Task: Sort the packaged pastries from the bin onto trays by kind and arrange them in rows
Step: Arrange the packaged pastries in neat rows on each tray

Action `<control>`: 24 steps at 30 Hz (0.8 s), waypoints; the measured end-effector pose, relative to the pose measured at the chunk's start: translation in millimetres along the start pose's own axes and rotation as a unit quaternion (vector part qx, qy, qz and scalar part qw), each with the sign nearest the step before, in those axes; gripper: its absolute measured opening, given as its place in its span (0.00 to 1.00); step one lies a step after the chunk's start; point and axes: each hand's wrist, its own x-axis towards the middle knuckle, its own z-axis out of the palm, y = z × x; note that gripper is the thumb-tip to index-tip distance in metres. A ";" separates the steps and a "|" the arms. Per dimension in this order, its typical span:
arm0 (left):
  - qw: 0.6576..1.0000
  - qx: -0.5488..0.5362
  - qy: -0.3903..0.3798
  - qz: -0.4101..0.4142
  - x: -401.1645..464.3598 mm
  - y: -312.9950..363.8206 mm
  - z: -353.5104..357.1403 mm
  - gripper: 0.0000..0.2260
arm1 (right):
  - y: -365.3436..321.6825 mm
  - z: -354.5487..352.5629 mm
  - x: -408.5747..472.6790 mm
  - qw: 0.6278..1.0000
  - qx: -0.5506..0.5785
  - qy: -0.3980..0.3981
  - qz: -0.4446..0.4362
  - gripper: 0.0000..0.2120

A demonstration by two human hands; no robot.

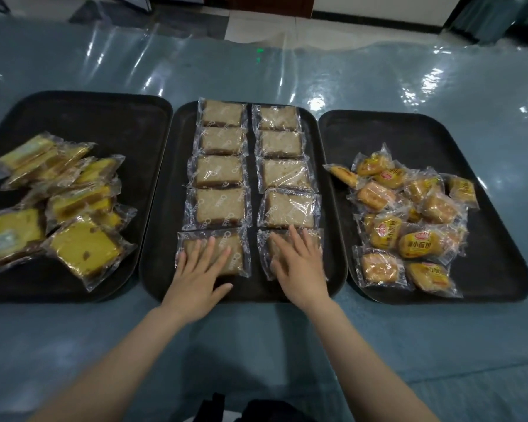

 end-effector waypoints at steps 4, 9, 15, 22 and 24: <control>1.000 0.012 -0.024 -0.003 -4.5 3.8 2.2 0.32 | 5.6 15.8 1.2 0.990 -0.115 -0.079 0.011 0.30; 0.999 0.011 -0.033 -0.006 -7.2 8.8 3.4 0.32 | 7.4 23.3 -1.9 0.988 -0.123 -0.086 0.041 0.30; 1.000 -0.009 -0.024 -0.013 -5.5 10.1 1.2 0.32 | 0.6 26.7 0.9 0.988 -0.130 -0.068 0.056 0.33; 0.991 -0.086 0.095 -0.029 -25.5 -5.6 -11.6 0.31 | -19.4 18.1 0.5 0.994 -0.108 0.008 0.001 0.32; 0.984 -0.120 0.130 -0.032 -35.4 -20.9 -17.8 0.30 | -33.2 15.9 2.7 0.997 -0.069 0.018 -0.023 0.28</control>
